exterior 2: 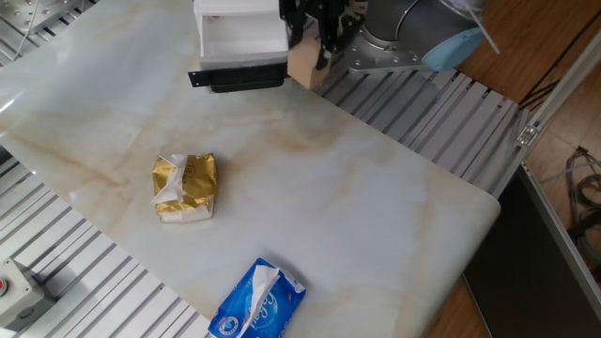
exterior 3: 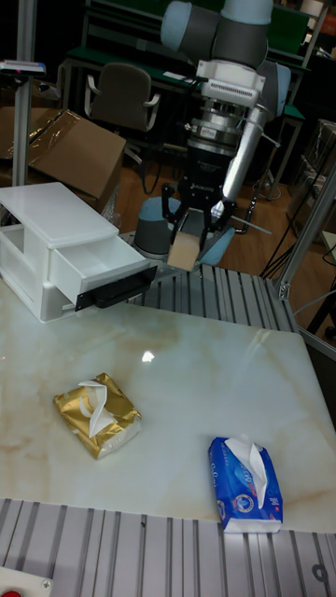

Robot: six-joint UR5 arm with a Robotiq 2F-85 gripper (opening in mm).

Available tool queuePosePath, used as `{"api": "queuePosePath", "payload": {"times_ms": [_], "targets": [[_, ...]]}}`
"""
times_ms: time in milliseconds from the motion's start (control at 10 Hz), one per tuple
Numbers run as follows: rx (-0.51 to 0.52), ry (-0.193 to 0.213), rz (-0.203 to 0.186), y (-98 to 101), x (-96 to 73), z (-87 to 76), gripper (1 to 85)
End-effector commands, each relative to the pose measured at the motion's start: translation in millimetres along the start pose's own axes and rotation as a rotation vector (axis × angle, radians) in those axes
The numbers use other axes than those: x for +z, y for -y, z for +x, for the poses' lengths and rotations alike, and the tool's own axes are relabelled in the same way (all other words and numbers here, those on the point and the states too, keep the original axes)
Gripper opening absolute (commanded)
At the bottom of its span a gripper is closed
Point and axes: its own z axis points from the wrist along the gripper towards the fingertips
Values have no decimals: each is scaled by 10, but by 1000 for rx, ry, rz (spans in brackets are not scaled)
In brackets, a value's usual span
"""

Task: Put things in the drawer

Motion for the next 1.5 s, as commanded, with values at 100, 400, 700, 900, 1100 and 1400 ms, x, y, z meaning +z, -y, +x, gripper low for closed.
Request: {"api": "queuePosePath", "payload": {"times_ms": [100,400,700,900,1100,1400], "targets": [[-26,-13,-25,388,-221,28,10],[-122,-42,-16,651,-221,101,10],[-269,-45,-4,828,-146,136,10],[-389,-45,0,899,-93,111,10],[-485,-42,2,924,-59,90,10],[-607,-34,-7,955,64,80,10]]}}
